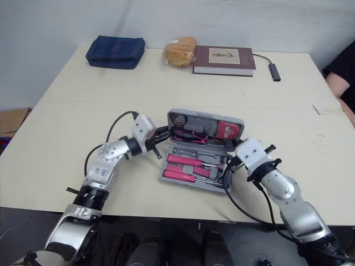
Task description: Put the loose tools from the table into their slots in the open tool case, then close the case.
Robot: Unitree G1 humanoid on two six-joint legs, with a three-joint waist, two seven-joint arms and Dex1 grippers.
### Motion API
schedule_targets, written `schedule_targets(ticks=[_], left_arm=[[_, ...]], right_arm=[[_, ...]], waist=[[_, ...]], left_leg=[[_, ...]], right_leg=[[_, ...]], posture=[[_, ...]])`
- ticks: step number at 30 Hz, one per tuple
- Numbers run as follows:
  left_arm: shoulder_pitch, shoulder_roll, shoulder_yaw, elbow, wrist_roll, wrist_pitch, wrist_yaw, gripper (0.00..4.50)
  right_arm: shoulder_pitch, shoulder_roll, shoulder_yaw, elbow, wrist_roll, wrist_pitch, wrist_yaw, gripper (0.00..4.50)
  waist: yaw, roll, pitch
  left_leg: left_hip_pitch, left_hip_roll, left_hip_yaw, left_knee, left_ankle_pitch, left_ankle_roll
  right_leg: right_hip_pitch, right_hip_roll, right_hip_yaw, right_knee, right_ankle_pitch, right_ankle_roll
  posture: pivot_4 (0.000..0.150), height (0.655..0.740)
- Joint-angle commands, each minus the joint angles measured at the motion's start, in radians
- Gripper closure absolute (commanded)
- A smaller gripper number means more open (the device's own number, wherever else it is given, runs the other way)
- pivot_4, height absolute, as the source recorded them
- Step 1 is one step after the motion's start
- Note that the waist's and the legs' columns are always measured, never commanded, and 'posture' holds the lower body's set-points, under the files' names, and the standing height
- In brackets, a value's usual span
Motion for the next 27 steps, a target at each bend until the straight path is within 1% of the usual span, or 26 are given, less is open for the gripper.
schedule_targets(ticks=[1,4,6,8,9,10,12,14,15,16,19,23,25,26,27], left_arm=[[0.045,0.053,0.041,0.022,0.023,-0.176,-0.018,4.23],[0.062,0.063,0.038,0.029,0.028,-0.223,-0.023,4.23],[0.081,0.068,0.052,0.025,0.018,-0.218,-0.016,4.23],[0.098,0.073,0.067,0.01,-0.002,-0.218,-0.022,3.61],[0.103,0.077,0.07,0.004,-0.008,-0.224,-0.03,3.18],[0.111,0.087,0.069,-0.004,-0.011,-0.237,-0.046,2.83],[0.139,0.112,0.075,-0.022,-0.039,-0.256,-0.099,1.86],[0.161,0.146,0.08,-0.021,-0.022,-0.282,-0.117,1.02],[0.184,0.175,0.099,-0.012,-0.009,-0.281,-0.108,0.52],[0.208,0.202,0.125,-0.003,-0.008,-0.249,-0.095,0.04],[0.271,0.296,0.179,0.029,-0.014,-0.188,-0.102,0.01],[0.264,0.323,0.193,0.019,-0.075,-0.131,-0.169,0.01],[0.224,0.309,0.183,0.021,-0.085,-0.113,-0.193,0.01],[0.19,0.293,0.174,0.024,-0.106,-0.091,-0.223,0.26],[0.137,0.268,0.153,0.028,-0.12,-0.064,-0.255,0.54]], right_arm=[[0.075,-0.049,0.018,0.165,-0.254,-0.153,-0.076,4.5],[0.1,-0.029,0.005,0.205,-0.319,-0.216,-0.115,4.5],[0.138,-0.029,0.0,0.229,-0.364,-0.29,-0.157,4.5],[0.179,-0.035,-0.008,0.236,-0.388,-0.338,-0.172,3.71],[0.191,-0.033,-0.014,0.236,-0.392,-0.348,-0.17,3.2],[0.207,-0.038,-0.024,0.23,-0.41,-0.364,-0.173,2.82],[0.248,-0.053,-0.055,0.219,-0.449,-0.418,-0.196,1.76],[0.29,-0.065,-0.093,0.213,-0.476,-0.457,-0.217,0.85],[0.332,-0.07,-0.127,0.203,-0.481,-0.468,-0.223,0.31],[0.373,-0.076,-0.157,0.199,-0.478,-0.476,-0.223,0.0],[0.486,-0.09,-0.248,0.185,-0.453,-0.513,-0.204,0.0],[0.544,-0.066,-0.319,0.15,-0.33,-0.518,-0.125,0.0],[0.557,-0.044,-0.323,0.114,-0.196,-0.507,-0.043,0.0],[0.573,-0.031,-0.313,0.062,-0.067,-0.469,0.03,0.24],[0.6,-0.031,-0.287,-0.025,0.098,-0.394,0.12,0.51]], waist=[[-0.001,0.0,0.0],[-0.001,0.0,0.0],[-0.001,-0.001,-0.001],[0.0,-0.002,-0.002],[0.0,-0.003,-0.003],[0.0,-0.004,-0.003],[-0.001,-0.003,-0.003],[0.003,-0.004,-0.004],[0.006,-0.004,-0.004],[0.006,-0.004,-0.004],[0.001,-0.004,-0.004],[0.001,-0.005,-0.004],[0.004,-0.005,-0.004],[0.004,-0.005,-0.004],[0.004,-0.005,-0.003]], left_leg=[[0.001,0.0,0.0,0.0,0.0,0.0],[0.002,0.001,0.0,0.0,0.0,0.0],[0.002,0.002,0.0,0.0,0.0,0.0],[0.002,0.002,-0.001,-0.001,0.0,0.0],[0.002,0.002,-0.001,-0.001,0.0,0.0],[0.002,0.002,-0.001,-0.001,0.0,0.0],[0.002,0.002,-0.001,-0.001,0.0,0.0],[0.003,0.003,-0.001,0.0,-0.001,0.0],[0.005,0.002,-0.002,0.0,-0.001,0.001],[0.006,0.002,-0.003,0.0,-0.002,0.001],[0.009,0.005,-0.006,-0.002,-0.006,0.0],[0.015,0.005,-0.006,-0.002,-0.01,0.003],[0.015,0.005,-0.007,-0.002,-0.01,0.003],[0.014,0.005,-0.007,-0.001,-0.01,0.003],[0.014,0.006,-0.007,-0.001,-0.01,0.003]], right_leg=[[0.0,0.0,0.0,0.0,0.0,0.0],[0.002,0.0,0.0,0.0,0.0,0.0],[0.002,0.0,0.0,0.0,0.0,0.0],[0.003,0.0,-0.001,0.0,0.0,0.0],[0.003,0.0,-0.001,0.0,0.0,0.0],[0.004,0.0,-0.001,0.0,0.0,0.0],[0.004,0.0,-0.001,0.0,0.0,0.0],[0.005,-0.002,-0.001,-0.001,0.0,-0.001],[0.007,-0.002,-0.002,-0.002,0.0,-0.001],[0.009,-0.003,-0.002,-0.003,0.0,-0.001],[0.015,-0.003,0.002,-0.007,-0.001,-0.003],[0.022,-0.004,0.004,-0.013,-0.001,-0.003],[0.022,-0.005,0.004,-0.012,-0.001,-0.002],[0.021,-0.005,0.004,-0.012,-0.001,-0.002],[0.021,-0.005,0.004,-0.012,-0.001,-0.003]], posture=[[0.15,0.74],[0.15,0.74],[0.15,0.74],[0.15,0.74],[0.15,0.74],[0.15,0.74],[0.15,0.74],[0.15,0.74],[0.15,0.74],[0.15,0.74],[0.15,0.74],[0.15,0.74],[0.15,0.74],[0.15,0.74],[0.15,0.74]])
